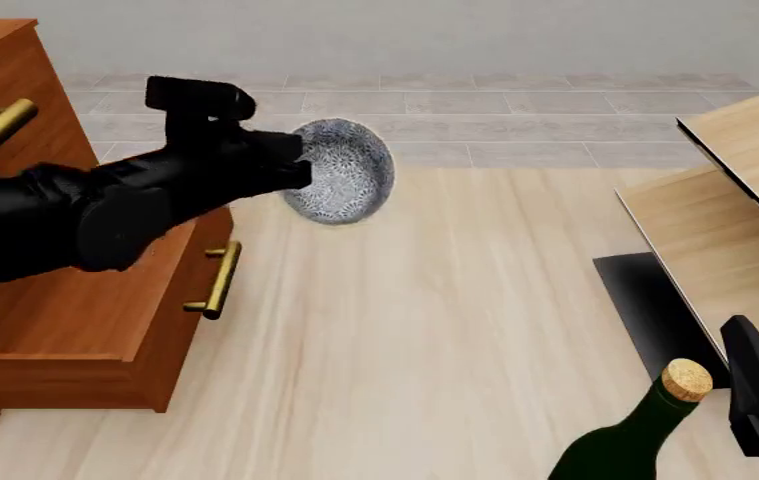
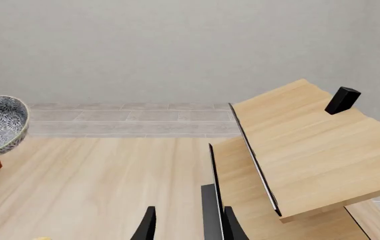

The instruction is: Put the bowl on top of the cabinet.

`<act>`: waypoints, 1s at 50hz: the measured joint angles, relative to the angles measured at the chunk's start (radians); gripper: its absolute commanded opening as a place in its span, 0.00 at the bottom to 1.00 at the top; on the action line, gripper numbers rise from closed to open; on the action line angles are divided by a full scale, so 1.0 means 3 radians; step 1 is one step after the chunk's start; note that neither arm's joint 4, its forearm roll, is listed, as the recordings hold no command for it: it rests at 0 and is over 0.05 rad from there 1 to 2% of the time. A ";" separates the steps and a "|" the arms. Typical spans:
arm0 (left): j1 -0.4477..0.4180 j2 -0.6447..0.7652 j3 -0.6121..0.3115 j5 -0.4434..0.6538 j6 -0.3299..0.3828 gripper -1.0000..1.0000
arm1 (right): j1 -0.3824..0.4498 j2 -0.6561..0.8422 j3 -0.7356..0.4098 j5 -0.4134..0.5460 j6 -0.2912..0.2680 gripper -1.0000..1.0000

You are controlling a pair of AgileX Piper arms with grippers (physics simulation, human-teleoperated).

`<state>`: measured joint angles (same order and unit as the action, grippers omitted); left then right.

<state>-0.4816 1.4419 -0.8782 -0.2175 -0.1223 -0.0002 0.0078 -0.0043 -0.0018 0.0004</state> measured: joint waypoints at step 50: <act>0.1326 -0.1657 -0.0242 0.0846 -0.0574 0.00 | 0.0000 0.0000 0.0000 0.0000 0.0000 1.00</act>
<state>-0.0839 0.9448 -0.9507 0.0364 -0.2946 -0.0002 0.0078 -0.0043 -0.0018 0.0005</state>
